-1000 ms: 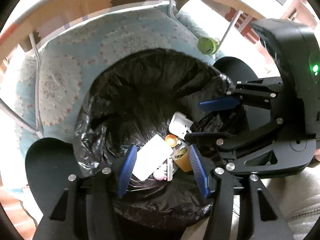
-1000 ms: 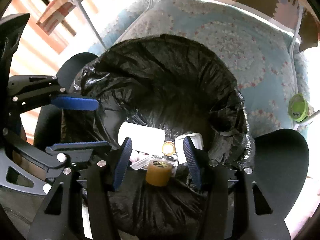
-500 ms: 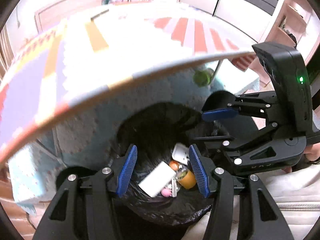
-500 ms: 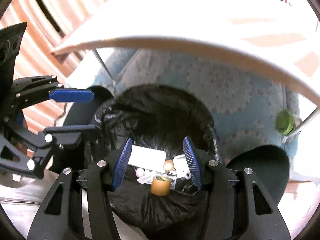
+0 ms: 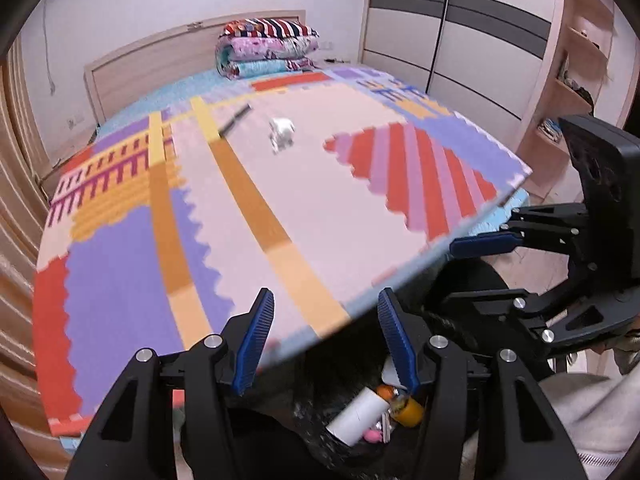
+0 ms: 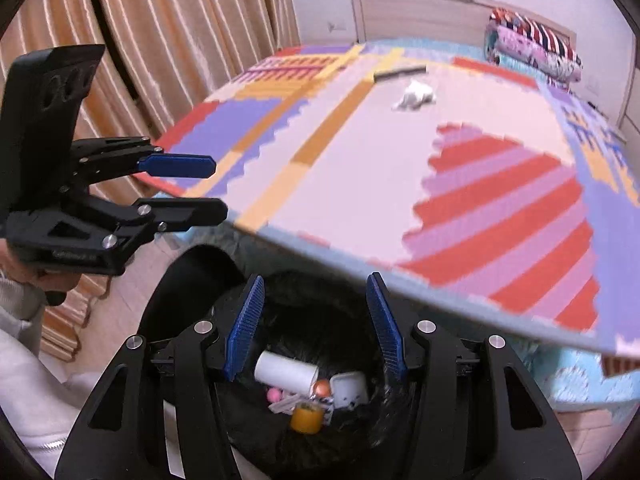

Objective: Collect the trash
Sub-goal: 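Move both open grippers back toward the grey metal strip and white tissue, then grasp the grey metal strip with the left gripper while the right gripper grasps the white tissue, then carry the metal strip and tissue down over the trash bin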

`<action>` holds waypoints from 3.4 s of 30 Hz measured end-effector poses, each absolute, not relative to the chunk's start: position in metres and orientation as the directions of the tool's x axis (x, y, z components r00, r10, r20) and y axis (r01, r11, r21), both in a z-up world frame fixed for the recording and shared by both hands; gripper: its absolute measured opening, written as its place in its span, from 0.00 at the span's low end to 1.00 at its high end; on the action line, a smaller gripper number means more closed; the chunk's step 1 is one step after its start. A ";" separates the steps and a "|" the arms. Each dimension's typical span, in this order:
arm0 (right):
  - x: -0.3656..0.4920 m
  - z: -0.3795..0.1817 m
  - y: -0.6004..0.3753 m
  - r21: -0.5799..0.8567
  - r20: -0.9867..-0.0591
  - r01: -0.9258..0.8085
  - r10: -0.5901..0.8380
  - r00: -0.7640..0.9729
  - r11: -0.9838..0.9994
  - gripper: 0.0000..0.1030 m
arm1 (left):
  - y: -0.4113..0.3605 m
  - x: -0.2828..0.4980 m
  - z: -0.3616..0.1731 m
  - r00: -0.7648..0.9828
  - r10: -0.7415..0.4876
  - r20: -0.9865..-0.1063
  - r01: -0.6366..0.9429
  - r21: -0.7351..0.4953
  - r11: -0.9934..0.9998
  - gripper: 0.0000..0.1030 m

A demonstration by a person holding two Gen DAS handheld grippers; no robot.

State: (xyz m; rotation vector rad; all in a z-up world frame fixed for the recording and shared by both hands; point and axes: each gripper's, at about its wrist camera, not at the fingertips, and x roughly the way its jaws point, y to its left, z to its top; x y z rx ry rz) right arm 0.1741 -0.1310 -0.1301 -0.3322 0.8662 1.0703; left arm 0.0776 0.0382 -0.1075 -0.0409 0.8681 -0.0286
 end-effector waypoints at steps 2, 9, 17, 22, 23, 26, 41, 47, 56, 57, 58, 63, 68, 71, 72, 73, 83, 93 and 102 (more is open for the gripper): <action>0.181 -0.123 -0.128 0.157 -0.742 -0.865 0.635 0.214 0.476 0.51 | 0.044 0.084 -0.101 0.656 -0.038 -0.754 0.005 -0.046 0.999 0.51; 0.207 -0.099 -0.113 0.146 -0.702 -0.859 0.663 0.260 0.491 0.51 | 0.070 0.120 -0.084 0.681 -0.024 -0.732 -0.010 -0.042 0.999 0.51; 0.249 -0.096 -0.080 0.091 -0.703 -0.848 0.636 0.317 0.523 0.51 | 0.098 0.169 -0.078 0.677 0.028 -0.736 -0.041 0.000 0.999 0.51; 0.271 -0.093 -0.068 0.097 -0.694 -0.837 0.639 0.331 0.538 0.51 | 0.116 0.202 -0.082 0.670 0.048 -0.741 -0.054 0.015 0.998 0.51; 0.276 -0.092 -0.065 0.104 -0.692 -0.834 0.642 0.330 0.541 0.51 | 0.120 0.210 -0.084 0.669 0.051 -0.742 -0.057 0.017 0.998 0.51; 0.289 -0.091 -0.056 0.112 -0.692 -0.827 0.641 0.332 0.550 0.51 | 0.129 0.229 -0.088 0.664 0.060 -0.745 -0.062 0.024 0.998 0.51; 0.351 -0.111 -0.019 0.155 -0.713 -0.778 0.614 0.339 0.609 0.51 | 0.168 0.308 -0.130 0.625 0.052 -0.779 -0.071 0.009 0.997 0.50; 0.361 -0.119 -0.008 0.138 -0.724 -0.780 0.599 0.341 0.611 0.51 | 0.169 0.319 -0.139 0.622 0.029 -0.782 -0.048 -0.002 0.999 0.49; 0.366 -0.131 0.004 0.122 -0.747 -0.778 0.573 0.337 0.617 0.51 | 0.177 0.323 -0.138 0.624 0.061 -0.779 -0.069 0.023 0.997 0.13; 0.365 -0.131 0.005 0.110 -0.746 -0.779 0.570 0.346 0.617 0.51 | 0.178 0.322 -0.137 0.624 0.061 -0.779 -0.065 0.027 0.998 0.11; 0.363 -0.131 0.007 0.087 -0.748 -0.783 0.560 0.357 0.616 0.51 | 0.179 0.320 -0.136 0.626 0.058 -0.778 -0.062 0.024 0.998 0.11; 0.362 -0.132 0.005 0.009 -0.747 -0.772 0.517 0.418 0.636 0.26 | 0.176 0.313 -0.131 0.637 0.054 -0.769 -0.057 0.023 0.998 0.11; 0.365 -0.129 0.000 0.036 -0.757 -0.778 0.526 0.389 0.628 0.23 | 0.169 0.298 -0.123 0.652 0.059 -0.756 -0.046 0.038 0.998 0.11; 0.361 -0.124 -0.003 0.021 -0.751 -0.779 0.524 0.402 0.627 0.22 | 0.167 0.287 -0.113 0.666 0.064 -0.743 -0.054 0.038 0.998 0.11; 0.360 -0.121 -0.006 0.029 -0.747 -0.778 0.531 0.401 0.628 0.22 | 0.166 0.283 -0.110 0.671 0.062 -0.739 -0.055 0.034 0.998 0.11; 0.359 -0.119 -0.008 0.032 -0.744 -0.778 0.535 0.401 0.628 0.22 | 0.165 0.280 -0.107 0.676 0.060 -0.735 -0.055 0.031 0.998 0.11; 0.333 -0.096 -0.026 0.093 -0.722 -0.801 0.594 0.355 0.592 0.22 | 0.143 0.238 -0.073 0.714 0.062 -0.698 -0.042 0.046 0.998 0.11; 0.278 -0.068 -0.051 0.037 -0.686 -0.837 0.623 0.375 0.545 0.22 | 0.118 0.195 -0.056 0.739 0.055 -0.671 -0.044 0.034 0.998 0.11; 0.239 -0.043 -0.078 0.038 -0.641 -0.866 0.677 0.361 0.498 0.23 | 0.089 0.151 -0.048 0.754 0.033 -0.656 -0.032 0.014 0.999 0.11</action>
